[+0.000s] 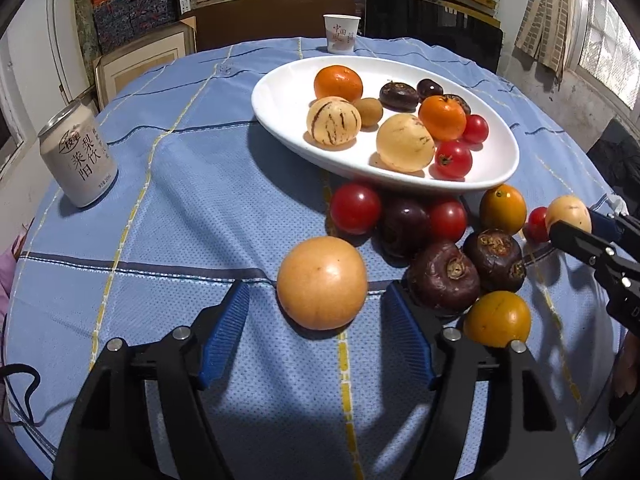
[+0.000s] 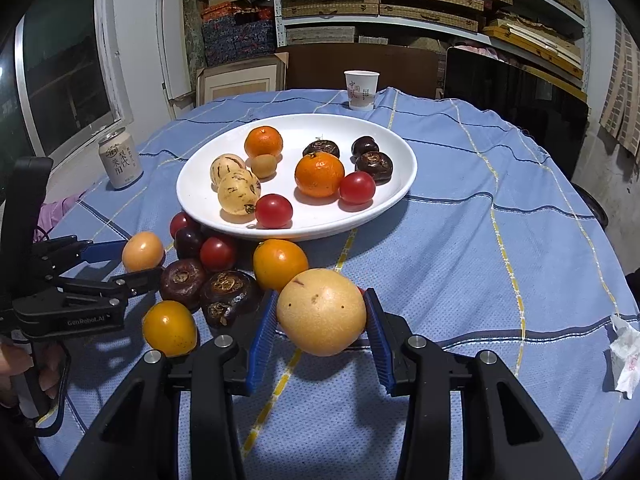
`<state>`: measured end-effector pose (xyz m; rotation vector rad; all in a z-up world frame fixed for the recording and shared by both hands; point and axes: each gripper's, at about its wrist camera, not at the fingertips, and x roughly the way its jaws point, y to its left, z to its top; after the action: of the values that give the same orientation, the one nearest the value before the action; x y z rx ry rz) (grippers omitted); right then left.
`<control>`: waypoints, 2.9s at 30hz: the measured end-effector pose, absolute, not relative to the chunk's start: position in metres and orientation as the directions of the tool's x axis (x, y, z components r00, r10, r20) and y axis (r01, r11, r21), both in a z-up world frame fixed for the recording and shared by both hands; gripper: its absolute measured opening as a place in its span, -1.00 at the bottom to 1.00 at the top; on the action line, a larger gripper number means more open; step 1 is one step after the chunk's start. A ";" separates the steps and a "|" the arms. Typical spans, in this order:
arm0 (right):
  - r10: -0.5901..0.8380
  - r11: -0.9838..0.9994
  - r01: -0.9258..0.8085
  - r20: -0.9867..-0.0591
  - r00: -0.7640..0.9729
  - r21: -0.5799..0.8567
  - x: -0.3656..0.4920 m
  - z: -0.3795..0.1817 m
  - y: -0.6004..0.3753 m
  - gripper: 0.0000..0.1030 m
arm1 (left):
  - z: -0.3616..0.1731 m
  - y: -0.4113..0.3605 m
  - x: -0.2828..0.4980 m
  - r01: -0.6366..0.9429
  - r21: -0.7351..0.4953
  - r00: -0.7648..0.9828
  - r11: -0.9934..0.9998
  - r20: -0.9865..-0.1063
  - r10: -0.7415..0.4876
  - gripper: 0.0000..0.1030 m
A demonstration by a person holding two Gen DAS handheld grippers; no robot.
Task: Organize fruits
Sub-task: 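Grasp a large pale yellow fruit with the right gripper while the left grasps a pale orange one, then carry both large round fruits onto the plate and open both grippers, then grasp a red tomato with the right gripper while the left grasps a yellow-orange tomato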
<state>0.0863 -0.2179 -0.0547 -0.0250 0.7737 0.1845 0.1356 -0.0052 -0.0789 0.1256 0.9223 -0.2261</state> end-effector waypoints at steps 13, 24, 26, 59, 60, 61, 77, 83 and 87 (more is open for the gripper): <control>0.161 0.984 -0.169 -0.682 0.714 0.055 0.083 -0.051 -0.220 -0.15 | -0.072 0.005 0.132 0.230 -0.048 0.607 0.972 -0.774 -0.182 -0.20; 0.199 0.978 -0.189 -0.642 0.741 0.084 0.076 -0.044 -0.225 -0.15 | -0.051 0.008 0.114 0.242 -0.047 0.674 0.969 -0.710 -0.203 -0.20; 0.229 0.971 -0.216 -0.644 0.730 0.101 0.078 -0.043 -0.226 -0.16 | -0.045 0.005 0.115 0.261 -0.049 0.668 0.964 -0.711 -0.217 -0.20; 0.282 0.954 -0.275 -0.655 0.701 0.117 0.279 0.002 -0.198 -0.02 | -0.013 -0.008 0.263 0.198 -0.079 0.671 0.977 -0.716 -0.194 0.44; 0.283 0.955 -0.272 -0.653 0.703 0.120 0.273 0.005 -0.201 -0.02 | -0.009 -0.007 0.257 0.199 -0.081 0.682 0.977 -0.705 -0.197 0.46; 0.284 0.955 -0.270 -0.647 0.707 0.125 0.263 0.008 -0.205 -0.02 | -0.005 -0.006 0.249 0.203 -0.083 0.690 0.976 -0.694 -0.203 0.50; 0.224 0.975 -0.151 -0.699 0.679 0.165 0.102 -0.046 -0.265 0.10 | -0.033 -0.011 0.098 0.344 -0.069 0.647 0.936 -0.706 -0.290 0.71; 0.200 0.979 -0.172 -0.714 0.671 0.112 0.089 -0.058 -0.252 0.10 | -0.049 -0.016 0.088 0.345 -0.074 0.631 0.936 -0.720 -0.290 0.72; 0.184 0.981 -0.173 -0.715 0.674 0.090 0.091 -0.057 -0.246 0.10 | -0.049 -0.022 0.083 0.358 -0.048 0.639 0.933 -0.715 -0.282 0.72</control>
<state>0.0914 -0.2457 -0.0566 0.0149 0.8061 0.2006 0.0833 -0.0222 -0.0491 0.1008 0.7978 -0.3656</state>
